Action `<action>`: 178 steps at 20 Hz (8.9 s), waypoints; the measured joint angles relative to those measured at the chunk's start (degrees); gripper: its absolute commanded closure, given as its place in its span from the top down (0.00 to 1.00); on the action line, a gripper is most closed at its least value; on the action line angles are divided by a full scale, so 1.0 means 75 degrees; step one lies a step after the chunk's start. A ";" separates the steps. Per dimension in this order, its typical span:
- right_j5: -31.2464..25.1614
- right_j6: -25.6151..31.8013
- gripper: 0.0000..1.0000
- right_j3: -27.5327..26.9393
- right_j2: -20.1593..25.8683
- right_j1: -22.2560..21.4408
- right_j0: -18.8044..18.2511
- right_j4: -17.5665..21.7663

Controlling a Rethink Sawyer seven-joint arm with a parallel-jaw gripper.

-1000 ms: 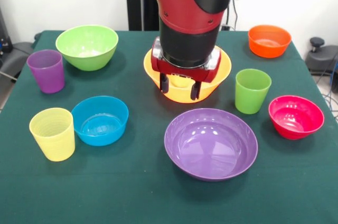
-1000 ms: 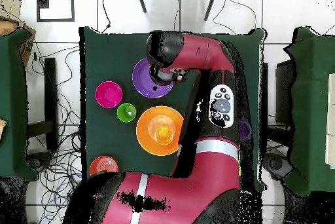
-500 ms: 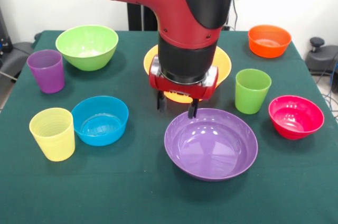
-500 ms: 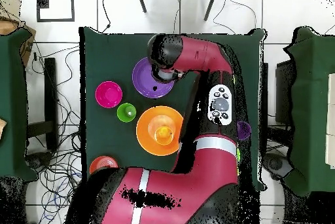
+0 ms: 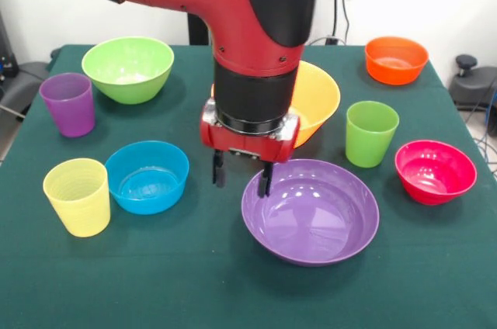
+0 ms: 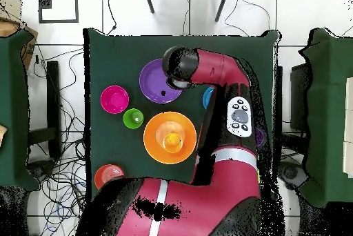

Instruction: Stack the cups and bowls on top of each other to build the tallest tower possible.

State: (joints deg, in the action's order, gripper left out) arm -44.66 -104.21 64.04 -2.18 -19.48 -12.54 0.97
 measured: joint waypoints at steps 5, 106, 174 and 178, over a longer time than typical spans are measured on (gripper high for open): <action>0.0057 0.0000 1.00 0.0311 0.0002 -0.0005 -0.0123 0.0000; 0.0060 0.0000 0.00 0.1155 -0.0052 -0.0027 0.0195 0.0419; 0.0604 0.0000 0.00 0.1947 0.0066 -0.0749 0.0020 0.0951; 0.0609 0.0000 0.00 0.1946 0.0069 -0.0650 -0.0033 0.0949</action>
State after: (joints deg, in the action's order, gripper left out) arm -40.09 -104.21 78.64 -1.66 -24.36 -12.79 8.09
